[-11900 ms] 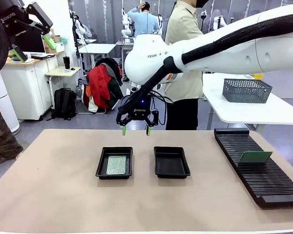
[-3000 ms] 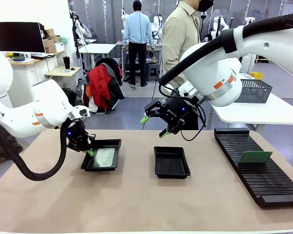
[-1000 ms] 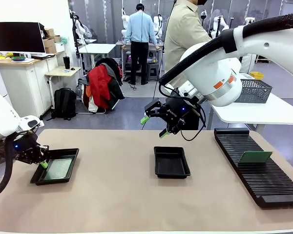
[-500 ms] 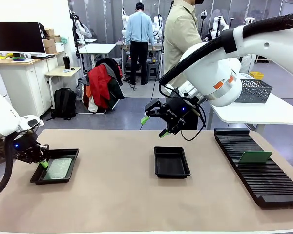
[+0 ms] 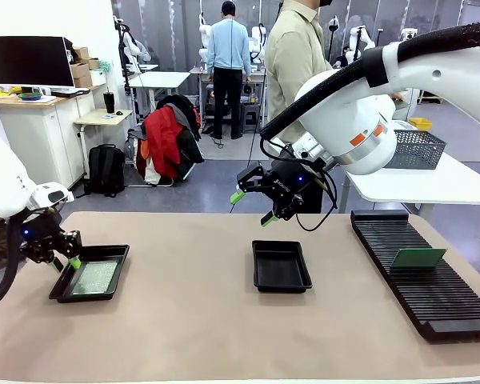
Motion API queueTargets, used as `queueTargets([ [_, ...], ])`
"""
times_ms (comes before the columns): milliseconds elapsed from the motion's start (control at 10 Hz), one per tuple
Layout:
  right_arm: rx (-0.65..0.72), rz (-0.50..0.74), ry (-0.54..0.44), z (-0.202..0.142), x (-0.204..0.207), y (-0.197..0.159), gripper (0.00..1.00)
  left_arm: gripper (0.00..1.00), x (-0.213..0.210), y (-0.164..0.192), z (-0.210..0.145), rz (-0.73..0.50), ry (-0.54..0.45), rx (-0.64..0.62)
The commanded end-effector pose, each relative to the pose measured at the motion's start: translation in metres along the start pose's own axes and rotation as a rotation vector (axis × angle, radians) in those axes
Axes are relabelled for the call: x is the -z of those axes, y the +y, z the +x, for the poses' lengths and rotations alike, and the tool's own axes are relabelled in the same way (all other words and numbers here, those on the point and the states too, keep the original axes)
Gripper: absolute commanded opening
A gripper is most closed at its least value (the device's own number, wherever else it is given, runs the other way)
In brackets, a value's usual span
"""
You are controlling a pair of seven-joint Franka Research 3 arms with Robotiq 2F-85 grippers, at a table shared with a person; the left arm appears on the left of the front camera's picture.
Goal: Inspect and transfer BCBs to ESD trays.
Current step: Pick up the ESD tray and place it on the left side of the table.
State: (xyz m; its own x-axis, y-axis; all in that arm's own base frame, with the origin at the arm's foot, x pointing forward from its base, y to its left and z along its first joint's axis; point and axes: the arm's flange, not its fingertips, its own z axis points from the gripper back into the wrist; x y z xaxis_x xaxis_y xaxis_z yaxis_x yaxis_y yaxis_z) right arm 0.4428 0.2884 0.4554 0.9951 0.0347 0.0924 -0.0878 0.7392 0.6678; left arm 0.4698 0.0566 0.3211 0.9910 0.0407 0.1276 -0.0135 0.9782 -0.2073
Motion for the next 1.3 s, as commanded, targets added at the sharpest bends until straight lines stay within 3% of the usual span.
queueTargets([
  [0,0.013,-0.017,0.008,0.0,-0.001,0.002,1.0,0.62,-0.025,-0.013,0.002,0.042,0.025,0.01],
  [400,0.013,-0.017,0.008,0.0,-0.001,0.002,1.0,0.97,-0.077,-0.034,0.008,0.153,0.081,0.044],
  [1200,0.013,-0.017,0.008,0.0,-0.001,0.002,1.0,1.0,-0.162,-0.063,0.003,0.244,0.068,0.038],
])
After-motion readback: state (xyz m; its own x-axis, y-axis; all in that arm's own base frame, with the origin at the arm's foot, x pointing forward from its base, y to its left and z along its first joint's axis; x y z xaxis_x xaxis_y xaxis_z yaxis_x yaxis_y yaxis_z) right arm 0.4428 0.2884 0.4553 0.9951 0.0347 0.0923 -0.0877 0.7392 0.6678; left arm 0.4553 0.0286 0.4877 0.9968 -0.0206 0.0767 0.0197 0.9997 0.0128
